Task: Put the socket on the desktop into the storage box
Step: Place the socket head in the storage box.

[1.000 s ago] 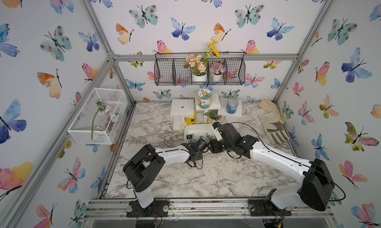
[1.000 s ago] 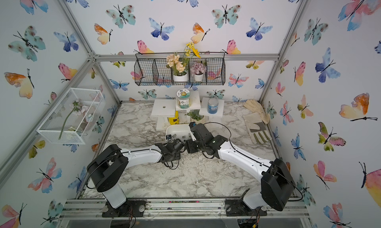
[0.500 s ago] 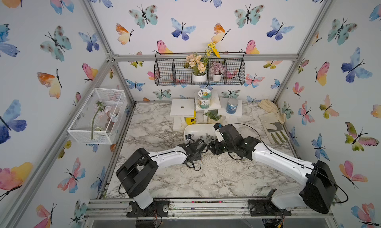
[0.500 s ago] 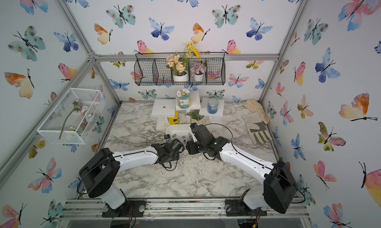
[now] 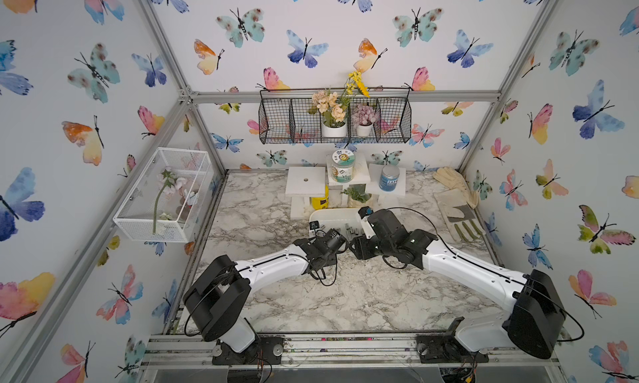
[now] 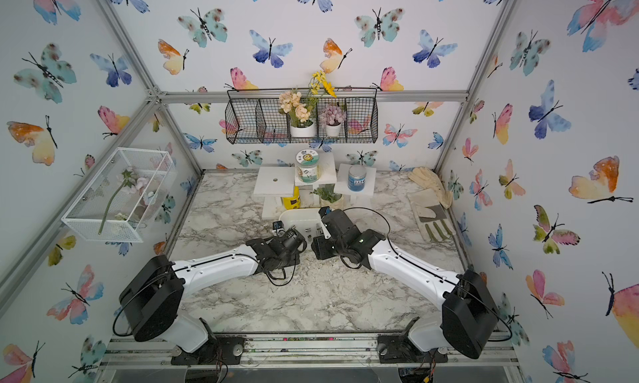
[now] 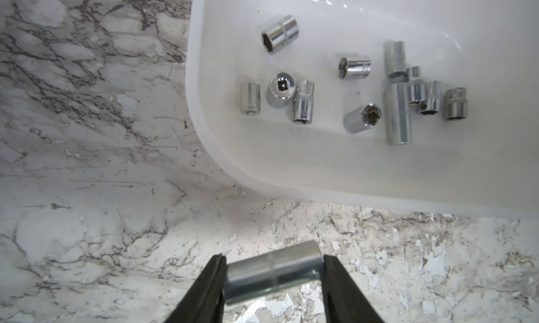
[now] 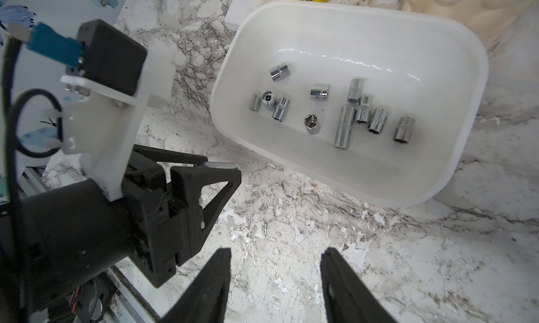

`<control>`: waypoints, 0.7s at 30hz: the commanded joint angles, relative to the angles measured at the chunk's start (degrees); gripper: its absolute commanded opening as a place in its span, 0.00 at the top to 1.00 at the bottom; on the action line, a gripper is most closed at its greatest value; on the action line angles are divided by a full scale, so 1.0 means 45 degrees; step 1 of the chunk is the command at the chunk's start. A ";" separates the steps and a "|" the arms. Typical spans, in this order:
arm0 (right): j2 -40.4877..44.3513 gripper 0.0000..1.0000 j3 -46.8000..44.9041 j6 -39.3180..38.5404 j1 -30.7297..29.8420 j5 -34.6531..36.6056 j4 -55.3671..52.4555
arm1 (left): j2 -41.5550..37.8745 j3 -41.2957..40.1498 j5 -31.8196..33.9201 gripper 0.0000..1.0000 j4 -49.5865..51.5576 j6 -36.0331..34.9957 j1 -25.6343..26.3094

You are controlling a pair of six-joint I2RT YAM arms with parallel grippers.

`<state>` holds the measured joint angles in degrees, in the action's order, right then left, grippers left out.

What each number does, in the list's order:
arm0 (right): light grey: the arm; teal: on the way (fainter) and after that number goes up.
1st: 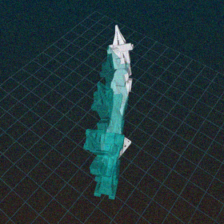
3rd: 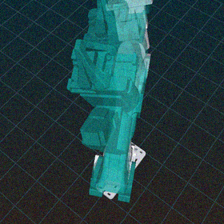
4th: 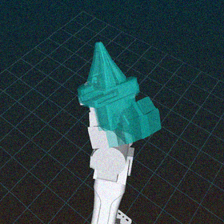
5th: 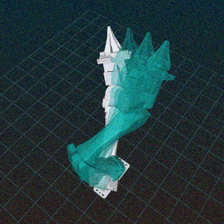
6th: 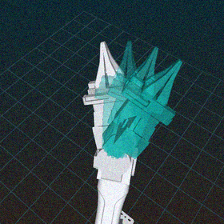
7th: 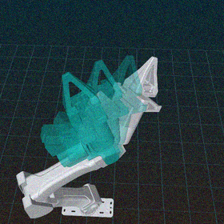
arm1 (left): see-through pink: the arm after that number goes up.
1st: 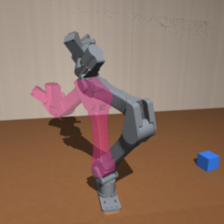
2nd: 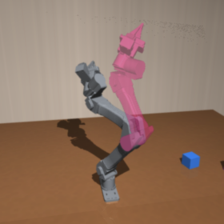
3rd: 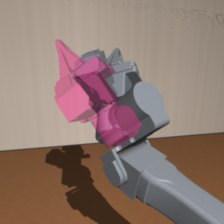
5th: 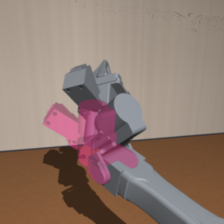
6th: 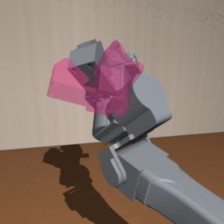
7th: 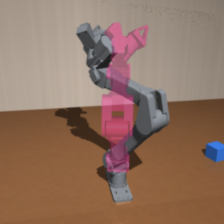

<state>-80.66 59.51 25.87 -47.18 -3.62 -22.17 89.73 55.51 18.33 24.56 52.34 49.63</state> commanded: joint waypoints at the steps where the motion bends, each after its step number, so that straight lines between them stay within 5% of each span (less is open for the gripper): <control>1: 0.0286 0.45 -0.0043 -0.0126 0.0093 -0.0173 0.0103 | -0.0429 0.0345 0.0011 0.56 0.0388 -0.0088 0.0079; 21: 0.0791 0.45 -0.0219 -0.0056 0.1228 -0.1041 0.0318 | -0.0032 0.1932 -0.0459 0.56 0.0442 -0.0824 0.0048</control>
<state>-78.46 59.29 25.87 -42.52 -6.42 -21.54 89.52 62.37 17.47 25.87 50.09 49.63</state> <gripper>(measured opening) 0.551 0.508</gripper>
